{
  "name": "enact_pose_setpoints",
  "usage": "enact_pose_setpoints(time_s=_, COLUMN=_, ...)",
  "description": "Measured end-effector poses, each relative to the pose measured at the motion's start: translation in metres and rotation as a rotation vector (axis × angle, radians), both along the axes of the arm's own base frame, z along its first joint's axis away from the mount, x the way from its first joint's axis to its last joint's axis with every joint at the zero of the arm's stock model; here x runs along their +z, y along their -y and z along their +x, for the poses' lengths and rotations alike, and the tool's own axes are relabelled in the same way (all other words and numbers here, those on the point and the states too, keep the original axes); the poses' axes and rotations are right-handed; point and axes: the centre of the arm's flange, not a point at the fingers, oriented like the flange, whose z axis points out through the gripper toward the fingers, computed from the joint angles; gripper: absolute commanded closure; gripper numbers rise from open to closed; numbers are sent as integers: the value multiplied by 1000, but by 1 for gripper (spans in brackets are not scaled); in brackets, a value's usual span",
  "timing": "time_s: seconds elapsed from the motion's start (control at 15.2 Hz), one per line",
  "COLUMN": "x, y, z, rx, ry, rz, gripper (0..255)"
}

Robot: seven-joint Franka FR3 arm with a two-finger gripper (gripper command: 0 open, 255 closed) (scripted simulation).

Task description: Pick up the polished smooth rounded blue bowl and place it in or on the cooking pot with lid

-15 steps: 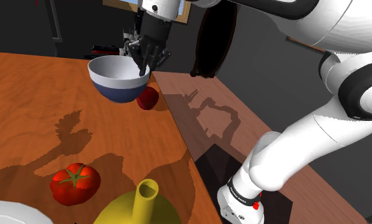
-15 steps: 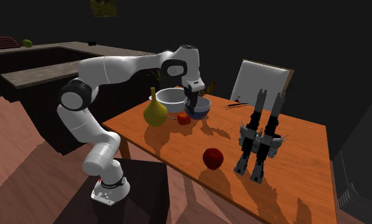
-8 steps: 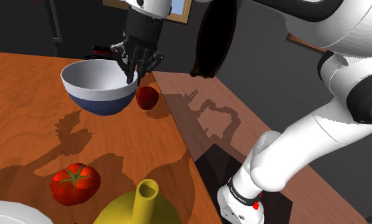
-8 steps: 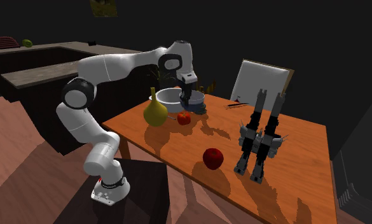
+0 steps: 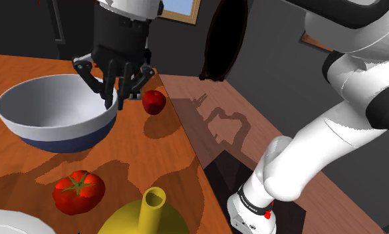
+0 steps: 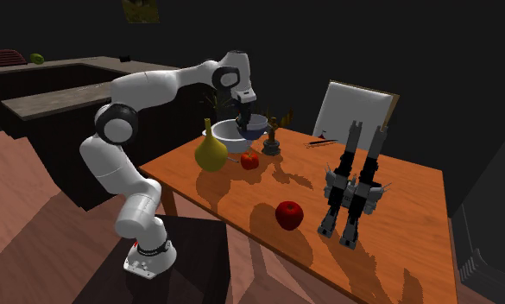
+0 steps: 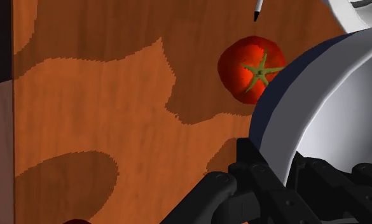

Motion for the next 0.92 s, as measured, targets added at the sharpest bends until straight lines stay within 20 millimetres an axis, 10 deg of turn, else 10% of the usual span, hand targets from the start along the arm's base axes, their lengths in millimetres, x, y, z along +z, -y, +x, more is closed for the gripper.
enact_pose_setpoints(time_s=0.92, x=8, y=-160, z=-86, rx=3, ry=-1, rz=0, gripper=255)
